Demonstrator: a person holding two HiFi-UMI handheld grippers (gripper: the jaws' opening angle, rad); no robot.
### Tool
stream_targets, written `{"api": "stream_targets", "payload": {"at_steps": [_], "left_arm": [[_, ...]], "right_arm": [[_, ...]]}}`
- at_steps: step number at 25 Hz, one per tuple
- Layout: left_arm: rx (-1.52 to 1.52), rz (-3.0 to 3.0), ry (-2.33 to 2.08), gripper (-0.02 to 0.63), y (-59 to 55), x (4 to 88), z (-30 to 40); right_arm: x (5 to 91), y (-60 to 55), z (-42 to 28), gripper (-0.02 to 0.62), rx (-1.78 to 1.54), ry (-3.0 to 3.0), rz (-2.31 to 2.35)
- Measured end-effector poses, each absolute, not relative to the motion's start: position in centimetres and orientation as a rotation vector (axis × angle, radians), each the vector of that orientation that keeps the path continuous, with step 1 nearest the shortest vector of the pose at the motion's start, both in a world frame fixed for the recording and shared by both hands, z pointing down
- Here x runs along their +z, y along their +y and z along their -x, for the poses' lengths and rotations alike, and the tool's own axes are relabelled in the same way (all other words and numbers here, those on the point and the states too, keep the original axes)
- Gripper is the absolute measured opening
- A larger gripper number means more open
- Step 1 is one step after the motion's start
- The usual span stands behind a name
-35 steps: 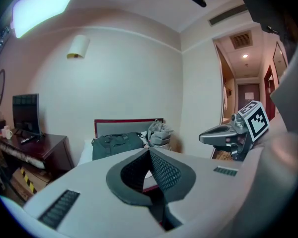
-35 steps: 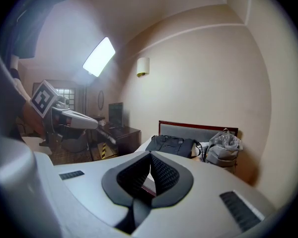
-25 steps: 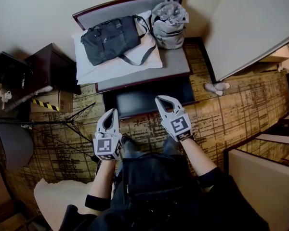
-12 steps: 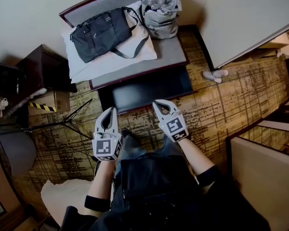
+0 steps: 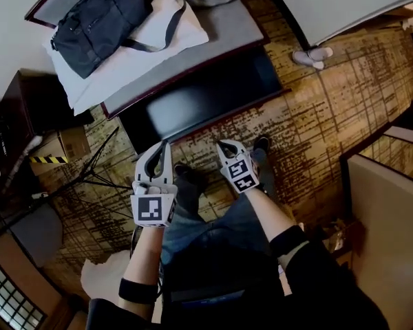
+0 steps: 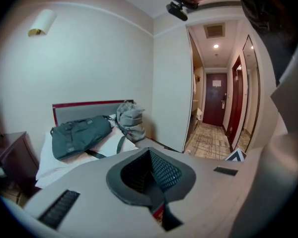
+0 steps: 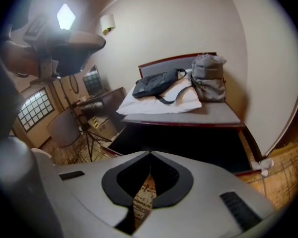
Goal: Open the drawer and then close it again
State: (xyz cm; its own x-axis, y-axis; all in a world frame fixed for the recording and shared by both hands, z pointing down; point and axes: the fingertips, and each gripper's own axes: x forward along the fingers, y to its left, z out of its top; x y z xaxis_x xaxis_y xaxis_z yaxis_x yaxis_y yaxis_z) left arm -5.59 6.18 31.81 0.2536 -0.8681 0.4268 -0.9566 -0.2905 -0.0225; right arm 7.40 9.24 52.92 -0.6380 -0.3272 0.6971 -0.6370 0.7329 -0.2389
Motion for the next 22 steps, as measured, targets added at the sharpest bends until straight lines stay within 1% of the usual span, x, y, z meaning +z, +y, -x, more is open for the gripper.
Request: {"api": "stream_targets", "payload": {"at_steps": [6,14,22], "left_arm": [[0.499,-2.248,-1.615,0.003,4.0,41.1,2.8],[0.526,-2.229,-1.566,0.003,2.2,53.0,0.5],[0.563,-2.155,-1.555,0.003,2.9,62.2,-0.2]], "right_arm": [[65.2,10.0,-8.2,0.000,0.710,-2.201,-0.792],[76.7,9.0,-8.5,0.000,0.728,-2.181,-0.790],[81.7,6.8,-8.3,0.000,0.704,-2.230,-0.826]]}}
